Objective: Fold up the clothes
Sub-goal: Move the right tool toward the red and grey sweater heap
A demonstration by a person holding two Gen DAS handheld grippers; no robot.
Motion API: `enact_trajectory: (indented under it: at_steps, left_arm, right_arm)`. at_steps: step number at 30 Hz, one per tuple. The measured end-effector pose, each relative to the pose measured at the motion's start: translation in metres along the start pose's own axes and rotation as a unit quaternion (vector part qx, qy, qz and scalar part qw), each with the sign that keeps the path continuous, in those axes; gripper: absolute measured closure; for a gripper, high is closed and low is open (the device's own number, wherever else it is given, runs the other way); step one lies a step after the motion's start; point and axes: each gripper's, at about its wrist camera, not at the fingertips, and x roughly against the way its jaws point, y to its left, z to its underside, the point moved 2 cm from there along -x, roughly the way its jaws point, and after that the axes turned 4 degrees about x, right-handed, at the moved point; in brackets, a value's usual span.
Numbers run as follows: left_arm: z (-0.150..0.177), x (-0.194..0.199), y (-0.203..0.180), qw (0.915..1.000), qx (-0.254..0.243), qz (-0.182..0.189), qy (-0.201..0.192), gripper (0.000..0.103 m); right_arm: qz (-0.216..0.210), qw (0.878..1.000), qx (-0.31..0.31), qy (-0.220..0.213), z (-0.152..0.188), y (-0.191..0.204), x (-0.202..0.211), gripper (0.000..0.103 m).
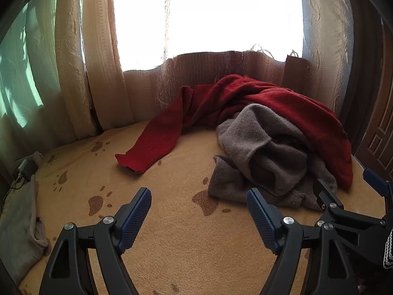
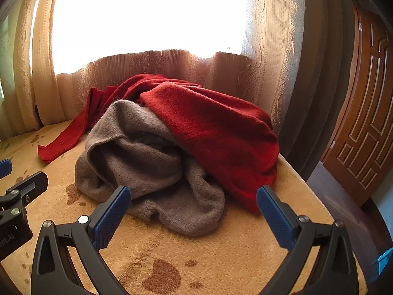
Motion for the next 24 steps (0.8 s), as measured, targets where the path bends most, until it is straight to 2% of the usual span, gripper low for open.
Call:
enact_trajectory:
  at_steps: [5,9,19,24]
  left_arm:
    - [0.002,-0.001,-0.003,0.9997,0.011,0.022,0.002,0.021]
    - [0.008,-0.012,0.000,0.9996,0.013,0.020,0.014,0.021]
    - [0.018,-0.042,0.011,0.9985,0.025,-0.013,0.048,0.021]
    - [0.030,-0.066,0.024,0.9959,0.039,-0.034,0.074,0.021]
  right_arm:
    - [0.006,1.000,0.007,-0.003,0.001,-0.004,0.000,0.000]
    - [0.008,1.000,0.011,-0.001,0.003,0.002,-0.001,0.000]
    - [0.016,1.000,0.013,0.009,0.004,-0.002,-0.003,0.000]
    - [0.000,1.000,0.009,0.028,0.008,-0.004,-0.012,0.000]
